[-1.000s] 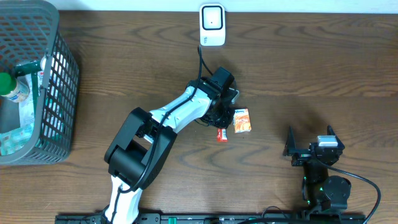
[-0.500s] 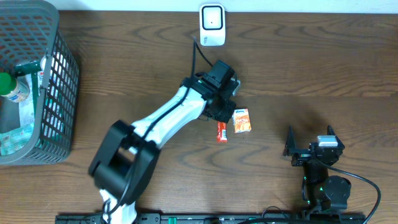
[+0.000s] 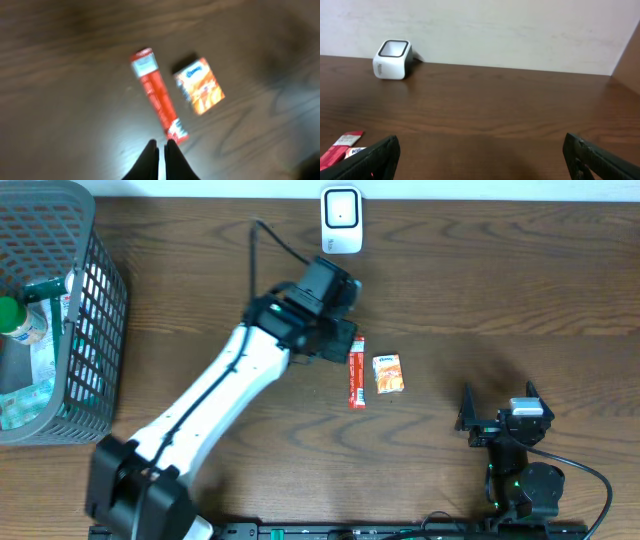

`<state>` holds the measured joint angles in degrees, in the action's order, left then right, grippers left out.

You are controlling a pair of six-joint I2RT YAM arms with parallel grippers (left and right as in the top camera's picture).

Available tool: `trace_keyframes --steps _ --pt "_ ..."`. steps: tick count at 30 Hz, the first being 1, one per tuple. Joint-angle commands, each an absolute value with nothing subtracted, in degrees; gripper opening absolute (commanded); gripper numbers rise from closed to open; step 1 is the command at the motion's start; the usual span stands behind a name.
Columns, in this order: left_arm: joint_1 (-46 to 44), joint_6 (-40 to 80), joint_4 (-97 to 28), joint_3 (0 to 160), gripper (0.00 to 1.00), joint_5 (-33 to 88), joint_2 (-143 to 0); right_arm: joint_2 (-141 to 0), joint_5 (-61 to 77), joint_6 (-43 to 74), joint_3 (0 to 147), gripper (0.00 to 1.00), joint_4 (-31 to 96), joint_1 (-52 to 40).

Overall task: Scan the item barcode
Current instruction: 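Move the left gripper back into the grey basket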

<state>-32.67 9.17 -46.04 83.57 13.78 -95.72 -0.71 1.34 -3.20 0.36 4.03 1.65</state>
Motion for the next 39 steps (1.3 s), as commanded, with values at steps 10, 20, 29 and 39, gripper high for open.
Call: trace_keyframes --steps 10,20,29,39 --pt "-18.57 8.64 -72.60 110.28 0.07 2.81 -92.77 -0.54 1.58 -3.46 0.30 0.99 4.27 2.15" --pt "1.28 12.47 -72.95 119.46 0.22 -2.66 -92.68 -0.54 1.58 -3.46 0.30 0.99 4.27 2.15" --pt "19.38 14.28 -68.86 119.42 0.47 -2.66 -92.86 -0.54 1.58 -3.46 0.30 0.99 4.27 2.15" --pt "34.37 14.39 -68.42 119.17 0.59 -2.63 -98.45 -0.54 1.58 -3.46 0.30 0.99 4.27 2.15"
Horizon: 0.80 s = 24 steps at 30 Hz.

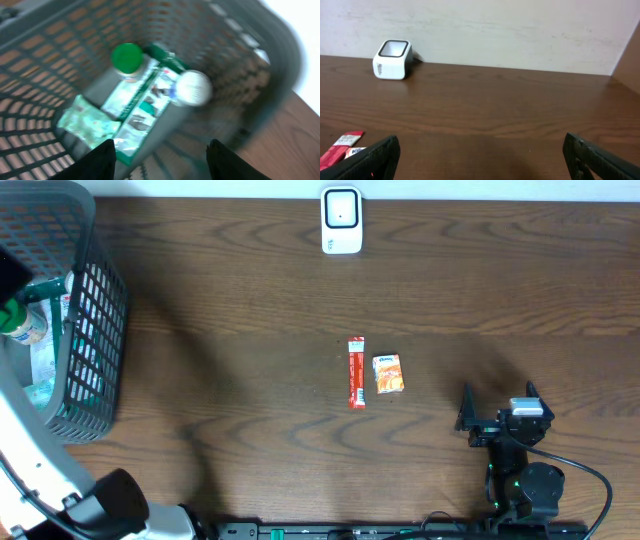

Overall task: Scan the item barcode
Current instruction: 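Move the left gripper back into the grey basket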

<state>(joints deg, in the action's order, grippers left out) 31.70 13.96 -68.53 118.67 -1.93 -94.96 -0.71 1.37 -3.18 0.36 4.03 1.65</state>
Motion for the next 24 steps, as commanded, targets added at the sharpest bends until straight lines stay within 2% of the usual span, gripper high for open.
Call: trace_keyframes --steps 1,10,17,24 --pt "35.40 15.29 -68.45 119.17 0.59 -2.63 -99.68 -0.54 1.56 -3.46 0.30 0.99 4.27 2.15" --pt "40.91 28.14 -75.13 119.13 0.63 -3.62 -110.37 -0.54 1.58 -3.46 0.30 0.99 4.27 2.15" --pt "41.93 50.76 -81.47 116.14 0.63 -18.13 -115.11 -0.54 1.56 -3.46 0.30 0.99 4.27 2.15" --pt "41.93 54.13 -76.99 108.09 0.62 -21.71 -115.87 -0.54 1.58 -3.46 0.30 0.99 4.27 2.15"
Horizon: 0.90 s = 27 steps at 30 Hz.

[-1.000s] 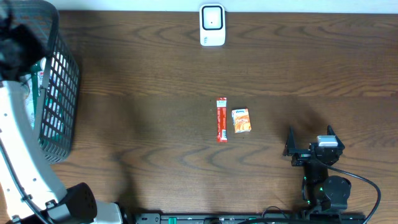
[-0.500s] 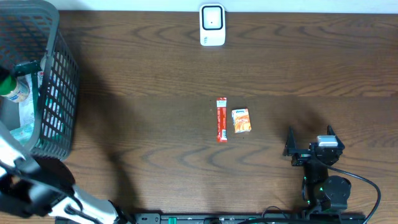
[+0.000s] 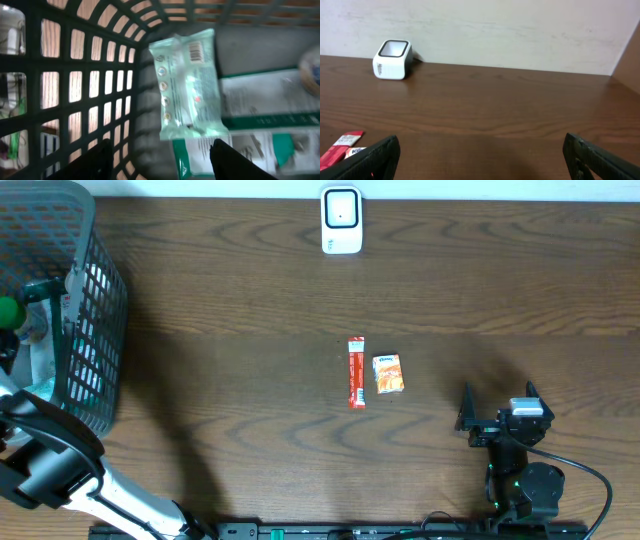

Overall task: Scan the item barcode
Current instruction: 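Move the left gripper back into the grey basket, then grasp the mint-green wipes pack in the basket with the left gripper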

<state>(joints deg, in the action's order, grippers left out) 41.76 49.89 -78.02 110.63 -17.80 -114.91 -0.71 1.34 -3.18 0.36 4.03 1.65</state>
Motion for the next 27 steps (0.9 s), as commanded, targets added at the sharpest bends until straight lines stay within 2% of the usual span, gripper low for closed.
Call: trace_keyframes --steps 1,6,18,27 --pt "41.93 54.13 -76.01 106.94 0.63 -21.71 -115.87 -0.54 1.58 -3.46 0.30 0.99 4.27 2.15" --pt "41.93 54.11 -71.81 102.15 0.64 -21.74 -115.87 -0.54 1.58 -3.46 0.30 0.99 4.27 2.15" --pt "41.93 53.65 -62.81 91.77 0.89 -21.69 -115.87 -0.54 1.56 -3.46 0.30 0.99 4.27 2.15" --pt "41.93 53.67 -57.30 86.50 0.89 -21.69 -115.87 -0.54 1.58 -3.46 0.30 0.99 4.27 2.15"
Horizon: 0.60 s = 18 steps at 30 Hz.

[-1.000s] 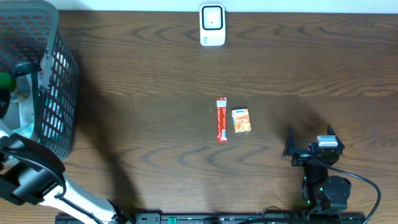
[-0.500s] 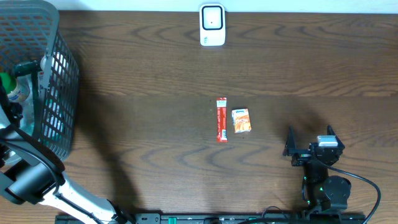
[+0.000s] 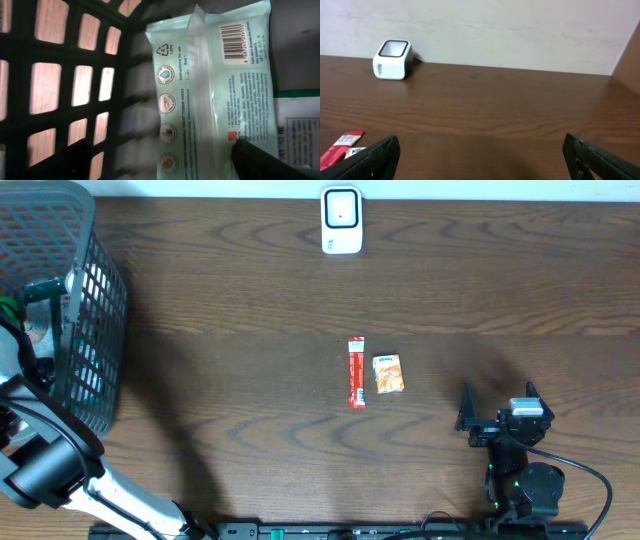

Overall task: Scan the item barcode
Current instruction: 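Grasp the mint-green wipes pack in the basket with the left gripper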

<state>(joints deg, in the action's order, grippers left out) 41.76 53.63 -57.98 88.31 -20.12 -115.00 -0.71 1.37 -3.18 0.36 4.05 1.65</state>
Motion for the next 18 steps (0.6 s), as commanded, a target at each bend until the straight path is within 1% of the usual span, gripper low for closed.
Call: trace_keyframes --steps 1,10,12,14,16,18 --pt "41.93 53.67 -56.53 85.76 0.89 -21.69 -115.87 -0.54 1.58 -3.46 0.30 0.99 4.27 2.15" --pt "41.93 53.69 -49.41 79.33 0.88 -21.54 -115.87 -0.54 1.58 -3.46 0.30 0.99 4.27 2.15" --pt "41.93 53.69 -48.71 78.72 0.79 -21.02 -115.87 -0.54 1.58 -3.46 0.30 0.99 4.27 2.15" --pt "41.93 53.69 -48.42 78.54 0.64 -19.92 -115.87 -0.54 1.58 -3.46 0.30 0.99 4.27 2.15" --pt "41.93 53.69 -48.31 78.54 0.52 -19.70 -115.87 -0.54 1.58 -3.46 0.30 0.99 4.27 2.15" --pt "41.93 53.69 -48.27 78.54 0.45 -19.55 -115.87 -0.54 1.56 -3.46 0.30 0.99 4.27 2.15"
